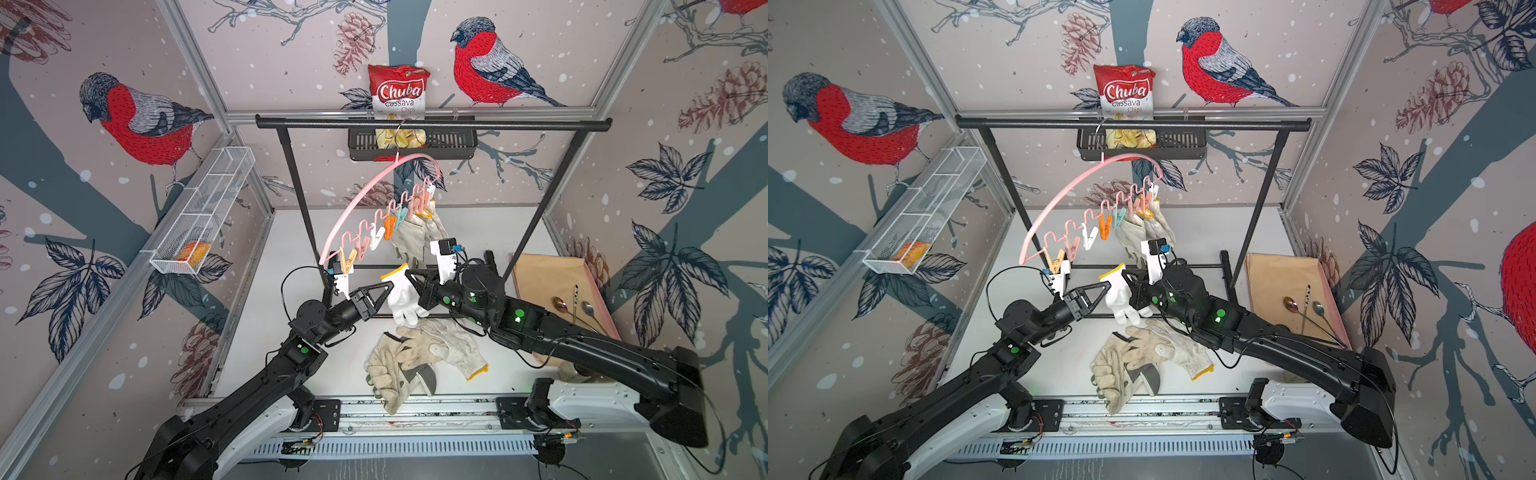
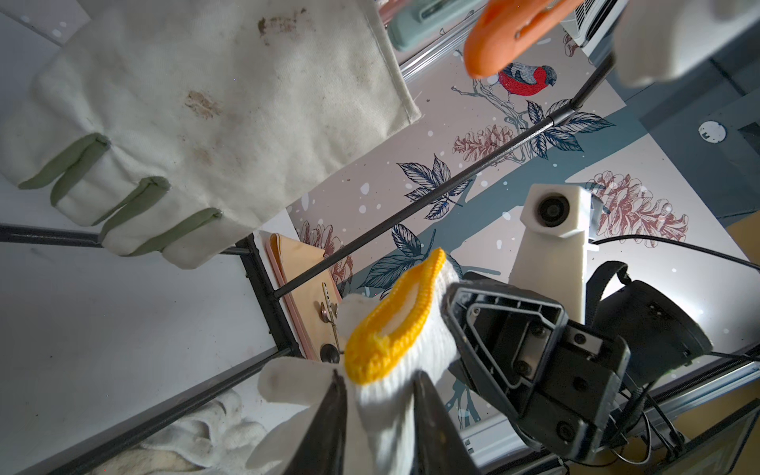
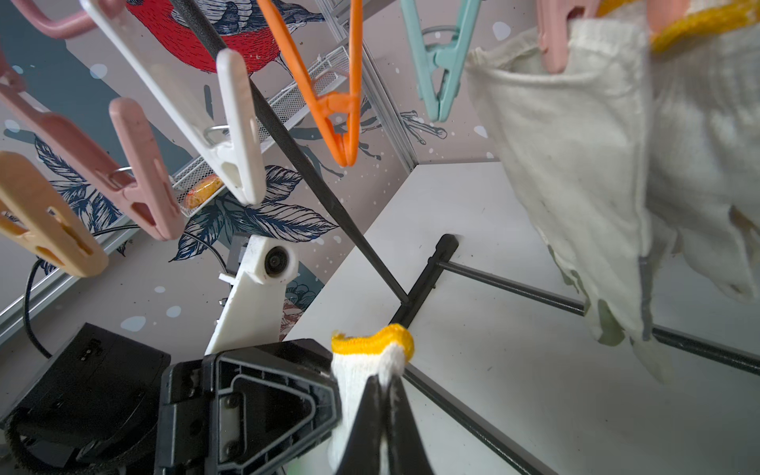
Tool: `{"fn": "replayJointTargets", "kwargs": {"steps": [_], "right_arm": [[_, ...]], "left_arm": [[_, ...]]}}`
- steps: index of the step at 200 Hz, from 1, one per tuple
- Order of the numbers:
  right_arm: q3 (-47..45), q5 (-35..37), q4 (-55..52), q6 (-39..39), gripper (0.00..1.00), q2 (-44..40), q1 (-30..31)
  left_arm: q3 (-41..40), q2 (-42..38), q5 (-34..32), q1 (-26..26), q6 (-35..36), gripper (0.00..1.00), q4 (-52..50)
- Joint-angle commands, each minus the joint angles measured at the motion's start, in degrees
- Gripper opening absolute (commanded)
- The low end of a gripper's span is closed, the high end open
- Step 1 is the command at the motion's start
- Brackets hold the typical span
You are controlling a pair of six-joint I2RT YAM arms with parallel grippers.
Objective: Clip the gloves onto a hanger to dry
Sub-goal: Pick up the glove from the center of the board.
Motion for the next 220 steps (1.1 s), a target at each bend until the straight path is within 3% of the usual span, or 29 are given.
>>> {"fn": "replayJointTargets", "kwargs": {"steps": [1, 47, 76, 88, 110, 121, 132, 153, 187, 220], "right_arm": [[0.57, -0.44, 1.62, 0.05, 0.00, 0.19, 0.21], [0.59, -0.61, 1.62, 0.18, 0.00, 0.71, 0.26], [0.66, -0.56, 1.61, 0.22, 0.00, 0.89, 0.25], [0.76, -0.55, 1.46, 0.26, 0.00, 0.89, 0.27], [1.18, -1.65, 0.98, 0.73, 0.16, 0.98, -0.27], [1.91, -1.86, -0.22, 0.90, 0.34, 1.06, -0.60], [2.56, -2.02, -1.58, 1.04, 0.49, 0.83, -1.04], [2.65, -3.58, -2.78, 2.38, 0.55, -1.28, -3.29], [3.58, -9.63, -3.24, 4.86, 0.48, -4.04, -9.27], [10.20, -17.00, -6.57, 5.06, 0.40, 0.41, -13.21]], "left_arm": [[0.29, 0.90, 0.04, -0.04, -1.21, 0.28, 5.38], [0.74, 2.35, 0.58, -0.07, -2.18, 0.19, 7.44], [0.63, 2.01, 0.48, -0.13, -2.09, 0.00, 7.68], [0.43, 1.76, 0.48, -0.11, -1.92, 0.00, 7.81], [0.10, 0.85, 0.33, -0.13, -0.81, 0.00, 7.32], [0.22, -0.11, 0.01, -0.10, 1.14, 0.00, 5.36], [0.63, -1.85, -0.84, -0.02, 4.00, 0.00, 2.28], [2.70, -6.07, -3.61, -0.04, 12.44, 0.00, -8.38], [9.20, -9.06, -6.83, 0.14, 29.91, 0.00, -26.18], [14.08, -8.78, -10.67, 0.39, 43.91, 0.00, -36.99]]}}
